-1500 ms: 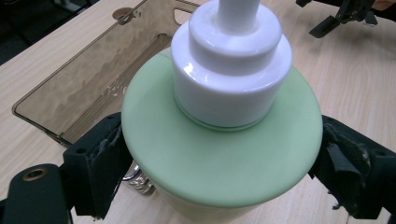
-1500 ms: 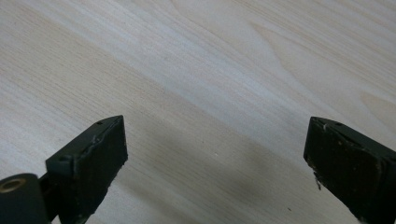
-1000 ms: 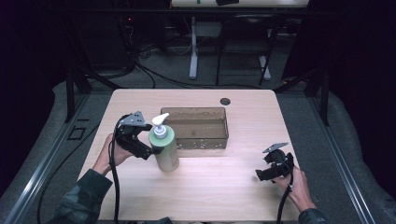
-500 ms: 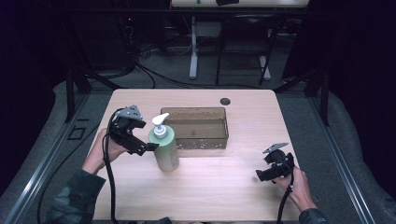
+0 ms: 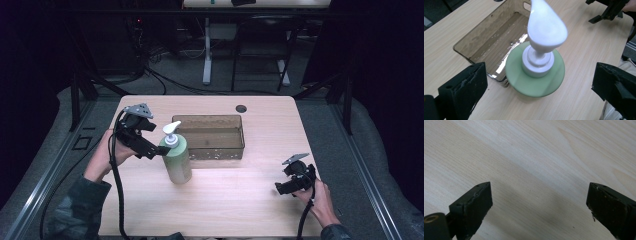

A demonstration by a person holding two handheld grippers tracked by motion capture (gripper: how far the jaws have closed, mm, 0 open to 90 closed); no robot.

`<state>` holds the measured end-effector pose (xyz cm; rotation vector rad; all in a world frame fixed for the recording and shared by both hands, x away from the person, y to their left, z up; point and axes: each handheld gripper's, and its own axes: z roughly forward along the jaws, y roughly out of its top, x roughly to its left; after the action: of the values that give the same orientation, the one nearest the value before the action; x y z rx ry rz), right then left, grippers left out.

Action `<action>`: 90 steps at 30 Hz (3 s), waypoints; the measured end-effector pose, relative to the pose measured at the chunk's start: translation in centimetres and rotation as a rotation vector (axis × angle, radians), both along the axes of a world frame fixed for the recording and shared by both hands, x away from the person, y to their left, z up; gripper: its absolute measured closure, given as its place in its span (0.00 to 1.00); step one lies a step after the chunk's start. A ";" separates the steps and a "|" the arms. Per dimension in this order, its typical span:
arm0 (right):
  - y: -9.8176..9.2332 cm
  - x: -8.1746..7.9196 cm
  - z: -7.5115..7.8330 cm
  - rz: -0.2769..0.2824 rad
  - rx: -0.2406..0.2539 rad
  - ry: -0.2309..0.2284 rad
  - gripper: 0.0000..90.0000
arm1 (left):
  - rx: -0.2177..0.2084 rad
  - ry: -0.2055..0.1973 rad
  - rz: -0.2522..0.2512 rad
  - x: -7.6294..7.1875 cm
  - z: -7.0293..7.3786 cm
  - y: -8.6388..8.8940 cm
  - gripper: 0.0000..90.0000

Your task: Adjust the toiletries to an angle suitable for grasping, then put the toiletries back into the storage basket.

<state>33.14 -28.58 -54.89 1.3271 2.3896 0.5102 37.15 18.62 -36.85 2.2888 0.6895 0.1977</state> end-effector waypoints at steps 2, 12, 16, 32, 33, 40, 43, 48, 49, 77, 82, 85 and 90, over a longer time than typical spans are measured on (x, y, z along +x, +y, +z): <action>-0.1 -0.1 0.0 -0.006 -0.005 0.003 0.07 | 0.001 0.005 -0.003 0.0 0.2 -0.1 0.00; 0.4 0.1 0.0 0.014 -0.011 0.007 0.07 | 0.031 0.037 -0.001 -0.3 0.5 -0.5 0.00; 0.3 0.1 0.1 0.015 -0.010 0.008 0.07 | 0.045 0.039 -0.006 -0.2 0.7 -0.6 0.00; 0.4 0.1 0.4 0.015 -0.005 0.010 0.07 | 0.109 0.038 -0.037 0.3 2.8 -2.1 0.00; 0.4 0.1 0.3 0.015 -0.007 0.013 0.07 | 0.121 0.040 -0.038 0.4 3.0 -2.2 0.00; 0.5 0.1 0.4 0.021 -0.015 0.013 0.08 | 0.195 0.062 -0.060 1.3 3.9 -3.1 0.00; 0.5 0.0 0.4 0.018 -0.010 0.012 0.08 | 0.211 0.066 -0.060 1.6 4.0 -3.4 0.01; 0.3 0.0 0.4 0.014 -0.011 0.017 0.10 | 0.237 0.069 -0.088 1.7 4.0 -4.3 0.17; 0.3 0.0 0.4 0.014 -0.014 0.018 0.11 | 0.244 0.074 -0.093 1.6 4.0 -4.5 0.19; 0.2 0.0 0.6 0.010 -0.020 0.008 0.11 | 0.310 0.024 -0.042 2.0 3.5 -5.3 0.70; 0.1 0.0 0.6 0.006 -0.015 0.010 0.11 | 0.309 0.031 -0.058 2.0 3.6 -5.3 0.70; 0.2 0.0 0.8 0.008 -0.014 0.007 0.11 | 0.312 0.032 -0.061 2.1 3.6 -5.2 0.70; 0.1 0.0 0.8 0.008 -0.020 0.005 0.10 | 0.329 0.033 -0.067 2.1 3.8 -5.1 0.70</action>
<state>33.11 -28.45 -54.13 1.3131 2.3987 0.4846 39.26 13.51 -33.09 2.6303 0.6333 0.2576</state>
